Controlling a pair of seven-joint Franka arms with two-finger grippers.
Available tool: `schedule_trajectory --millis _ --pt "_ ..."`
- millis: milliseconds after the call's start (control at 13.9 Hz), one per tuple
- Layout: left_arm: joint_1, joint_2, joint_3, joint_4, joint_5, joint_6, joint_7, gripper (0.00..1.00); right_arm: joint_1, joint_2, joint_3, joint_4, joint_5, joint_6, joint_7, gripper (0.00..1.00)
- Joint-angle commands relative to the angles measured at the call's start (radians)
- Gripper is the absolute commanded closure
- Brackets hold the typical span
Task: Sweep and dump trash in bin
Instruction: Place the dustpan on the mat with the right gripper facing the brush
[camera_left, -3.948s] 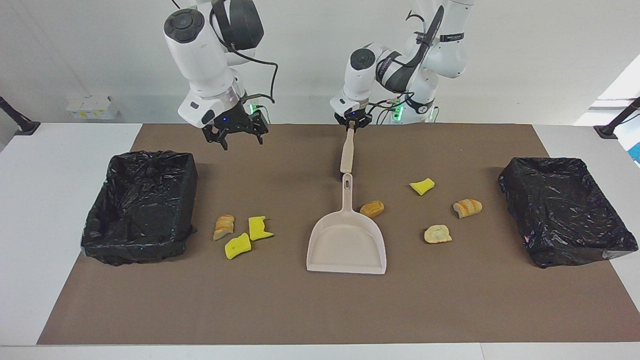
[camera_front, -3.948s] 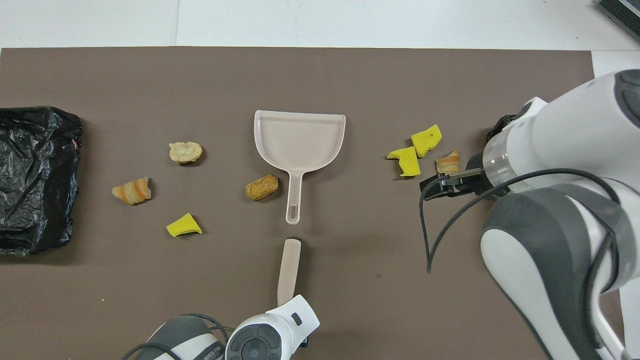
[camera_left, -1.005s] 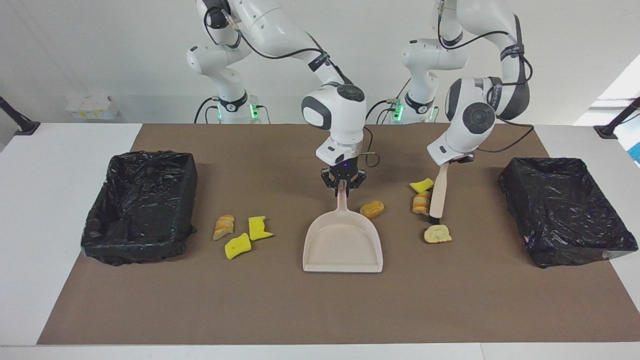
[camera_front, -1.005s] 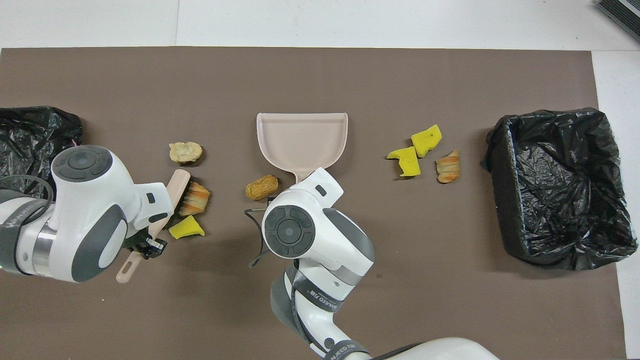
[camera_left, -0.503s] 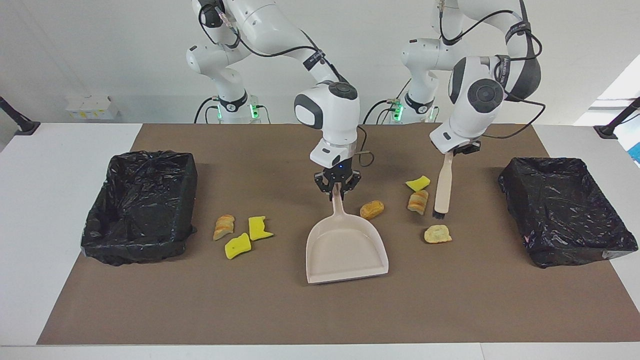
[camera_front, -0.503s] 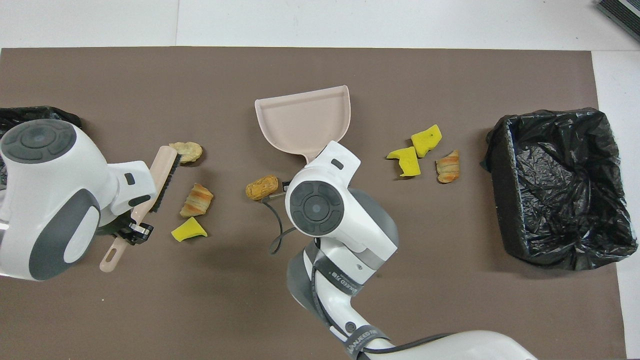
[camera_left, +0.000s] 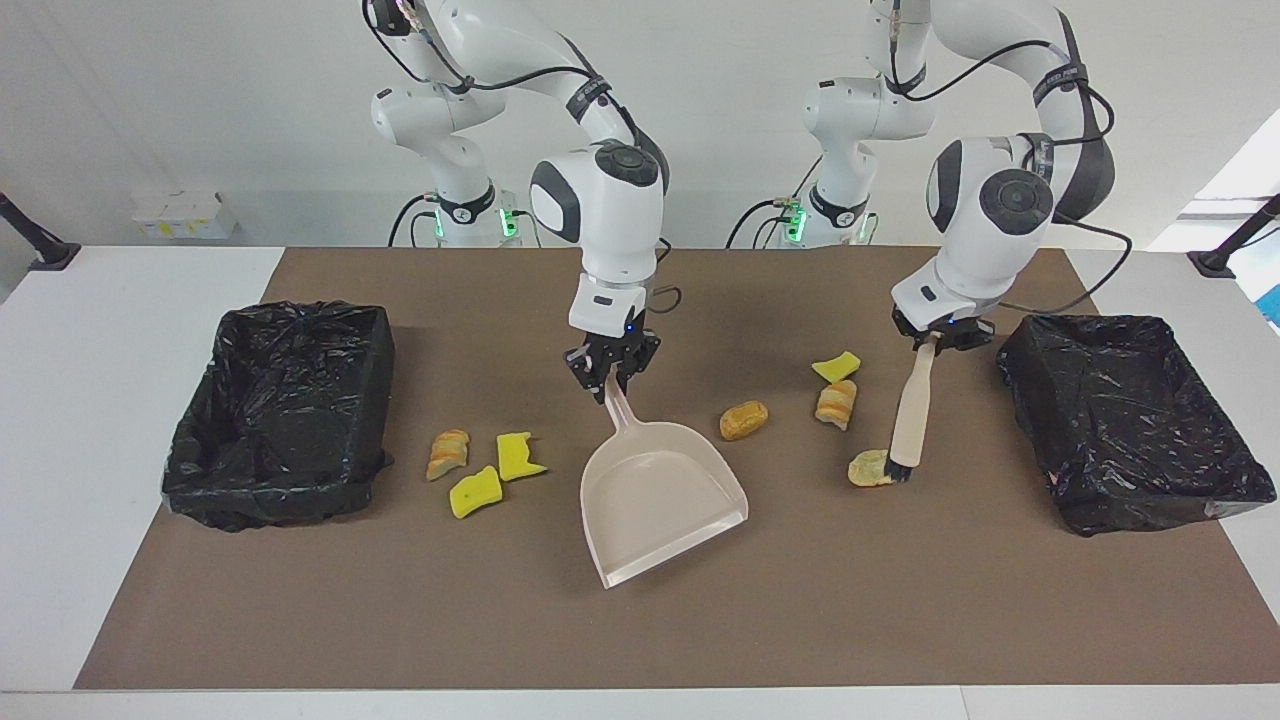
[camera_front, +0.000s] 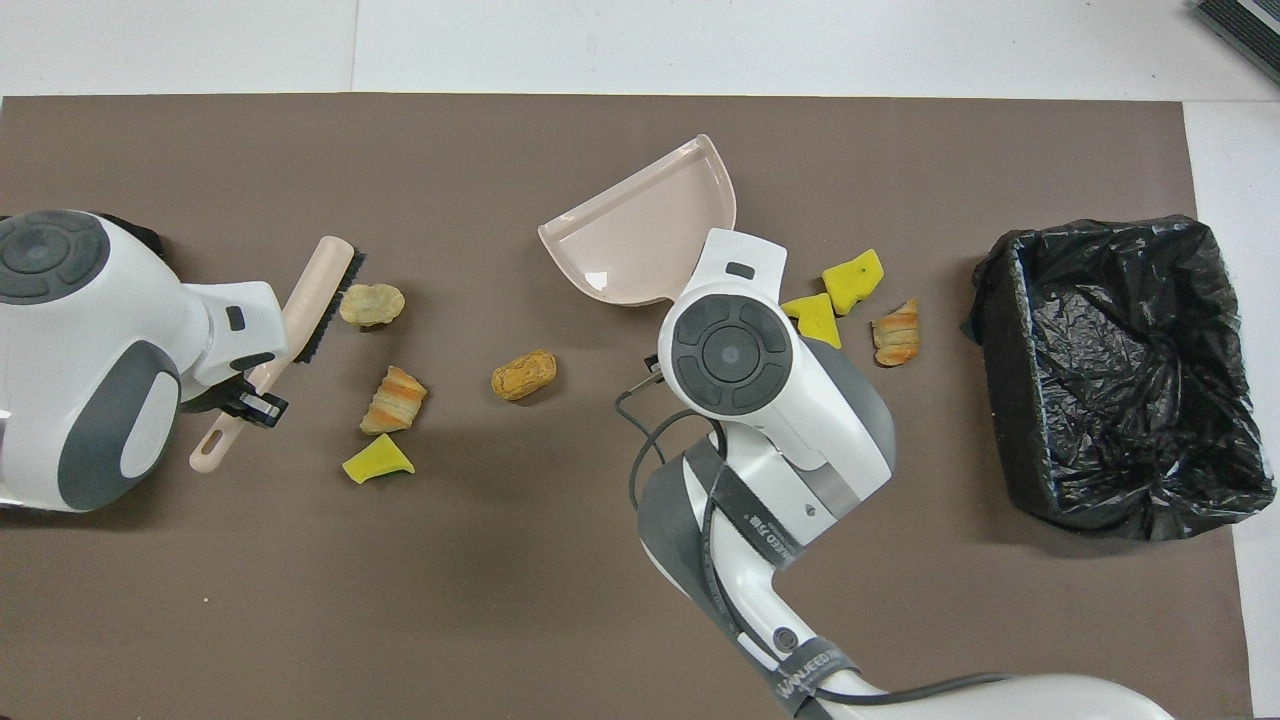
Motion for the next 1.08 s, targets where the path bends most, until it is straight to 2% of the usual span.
schedule_trajectory --millis 0,144,215,359,503,790,1005 --pt "0.035 0.129 -0.005 0.099 0.039 0.053 0.072 1.00 -0.063 -0.046 0.010 -0.045 0.080 -0.020 -0.295 1.00" --pt "0.050 0.128 -0.005 0.073 0.068 0.106 0.196 1.00 -0.100 -0.050 0.010 -0.067 0.160 -0.049 -0.541 1.00" --pt "0.048 0.123 -0.005 0.064 0.068 0.105 0.257 1.00 -0.115 -0.055 0.010 -0.067 0.194 -0.105 -0.657 1.00" --pt "0.039 0.094 -0.005 0.015 0.067 0.093 0.272 1.00 -0.138 -0.061 0.010 -0.067 0.211 -0.165 -0.864 1.00" --pt "0.035 0.060 -0.007 -0.037 0.067 0.061 0.269 1.00 -0.128 -0.061 0.010 -0.066 0.211 -0.150 -1.020 1.00" --pt "-0.013 0.014 -0.013 -0.085 0.058 -0.060 0.235 1.00 -0.106 -0.046 0.012 -0.069 0.190 -0.086 -1.150 1.00" --pt "-0.073 -0.012 -0.016 -0.079 0.024 -0.128 0.047 1.00 -0.093 -0.031 0.012 -0.069 0.156 -0.064 -1.166 1.00"
